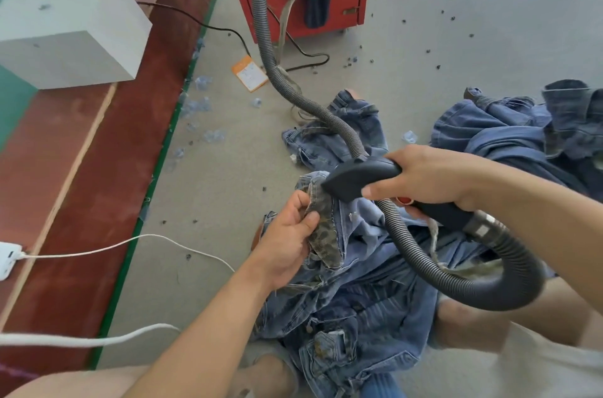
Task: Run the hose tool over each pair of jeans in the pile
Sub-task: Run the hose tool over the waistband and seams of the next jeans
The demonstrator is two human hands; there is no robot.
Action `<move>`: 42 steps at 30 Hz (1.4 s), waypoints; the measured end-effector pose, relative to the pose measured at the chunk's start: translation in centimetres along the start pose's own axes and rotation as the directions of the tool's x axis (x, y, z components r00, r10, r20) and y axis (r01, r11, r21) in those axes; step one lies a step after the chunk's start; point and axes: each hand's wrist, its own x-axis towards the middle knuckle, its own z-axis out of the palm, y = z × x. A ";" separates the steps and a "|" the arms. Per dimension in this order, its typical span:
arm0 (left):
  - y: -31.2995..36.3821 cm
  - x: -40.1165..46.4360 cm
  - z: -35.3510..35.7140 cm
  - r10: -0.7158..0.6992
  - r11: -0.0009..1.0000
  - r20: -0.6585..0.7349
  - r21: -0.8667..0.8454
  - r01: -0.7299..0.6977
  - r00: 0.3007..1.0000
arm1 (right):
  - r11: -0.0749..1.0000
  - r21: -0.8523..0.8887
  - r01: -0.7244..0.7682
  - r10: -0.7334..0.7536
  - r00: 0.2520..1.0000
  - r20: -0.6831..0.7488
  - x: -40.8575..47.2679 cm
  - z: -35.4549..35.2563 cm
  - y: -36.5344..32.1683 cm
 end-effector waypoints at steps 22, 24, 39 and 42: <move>0.8 0.2 -0.5 0.093 0.963 0.020 0.250 -0.095 0.995 | 0.971 -0.214 0.106 -0.086 0.991 0.101 -1.5 -1.9 0.2; 0.6 0.2 -0.4 0.087 0.967 0.019 0.240 -0.089 0.996 | 0.949 -0.279 0.149 -0.144 0.989 0.040 -1.1 -0.4 0.0; 0.7 0.3 -1.0 0.083 0.951 0.042 0.296 -0.091 0.996 | 0.948 -0.258 0.188 -0.188 0.982 0.025 -0.4 -1.4 1.2; 0.6 0.2 -1.3 0.065 0.931 0.075 0.353 -0.087 0.995 | 0.889 -0.378 0.260 -0.293 0.956 -0.031 0.1 -0.2 0.8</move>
